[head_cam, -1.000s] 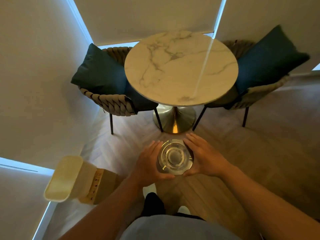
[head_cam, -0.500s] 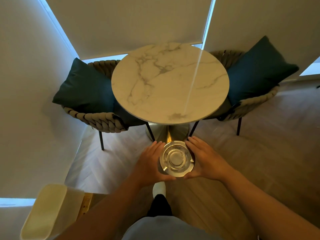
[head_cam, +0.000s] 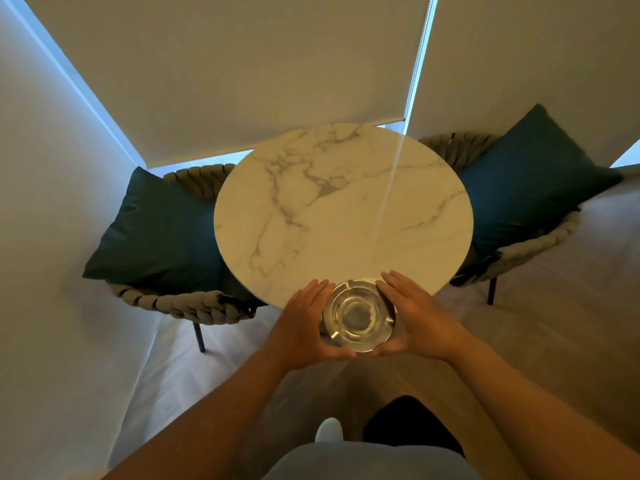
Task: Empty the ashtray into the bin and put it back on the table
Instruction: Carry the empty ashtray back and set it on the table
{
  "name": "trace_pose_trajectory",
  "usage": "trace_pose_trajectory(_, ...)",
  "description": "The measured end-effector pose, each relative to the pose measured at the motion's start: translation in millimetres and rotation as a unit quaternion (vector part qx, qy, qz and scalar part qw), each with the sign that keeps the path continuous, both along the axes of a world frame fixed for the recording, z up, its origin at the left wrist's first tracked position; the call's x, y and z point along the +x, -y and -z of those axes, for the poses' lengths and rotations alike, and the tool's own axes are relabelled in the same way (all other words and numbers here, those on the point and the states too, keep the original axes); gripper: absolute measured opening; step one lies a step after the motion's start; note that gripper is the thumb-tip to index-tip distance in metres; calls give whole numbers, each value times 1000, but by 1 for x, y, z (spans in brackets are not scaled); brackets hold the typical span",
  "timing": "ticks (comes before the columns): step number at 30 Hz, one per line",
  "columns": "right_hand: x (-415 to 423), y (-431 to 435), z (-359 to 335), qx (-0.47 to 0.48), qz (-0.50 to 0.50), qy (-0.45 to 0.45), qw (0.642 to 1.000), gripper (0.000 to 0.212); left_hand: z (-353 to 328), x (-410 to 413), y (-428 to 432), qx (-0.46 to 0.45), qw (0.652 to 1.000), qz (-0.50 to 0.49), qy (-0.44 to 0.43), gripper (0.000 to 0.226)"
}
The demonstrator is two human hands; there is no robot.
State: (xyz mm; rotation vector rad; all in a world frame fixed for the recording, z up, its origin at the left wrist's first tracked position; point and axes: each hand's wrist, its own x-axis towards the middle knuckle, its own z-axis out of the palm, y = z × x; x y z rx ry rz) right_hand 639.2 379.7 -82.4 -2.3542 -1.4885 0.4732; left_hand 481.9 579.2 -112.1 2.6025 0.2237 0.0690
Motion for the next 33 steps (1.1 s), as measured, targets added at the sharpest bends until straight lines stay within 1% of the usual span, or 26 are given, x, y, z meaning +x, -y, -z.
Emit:
trace_pose_trajectory(6, 64, -23, -4, 12, 2, -4, 1000, 124, -9, 61, -21, 5, 1000, -24, -12, 123)
trace_pose_trajectory(10, 116, -38, 0, 7, -21, -1, 1000, 123, -11, 106, -28, 4, 998, -48, -28, 125)
trace_pose_trajectory(16, 187, -62, -2, 1, -63, -4, 998, 123, -16, 159, -36, -3, 995, -99, -21, 126)
trace_pose_trajectory(20, 223, -85, -3, 1, -83, -2, 997, 124, -17, 188, -48, 5, 994, -112, 13, 121)
trace_pose_trajectory(25, 248, -120, 1, -1, -88, -3, 996, 127, -17, 214, -77, 15, 992, -116, 43, 113)
trace_pose_trajectory(27, 255, -134, 5, 4, -80, -6, 997, 126, -16, 224, -95, 16, 993, -102, 49, 111)
trace_pose_trajectory(30, 255, -151, 11, -3, -49, -21, 999, 125, -10, 233, -122, 19, 993, -71, 87, 105)
trace_pose_trajectory(33, 254, -172, 17, -8, -28, -33, 999, 123, 2, 238, -151, 8, 997, -57, 59, 107)
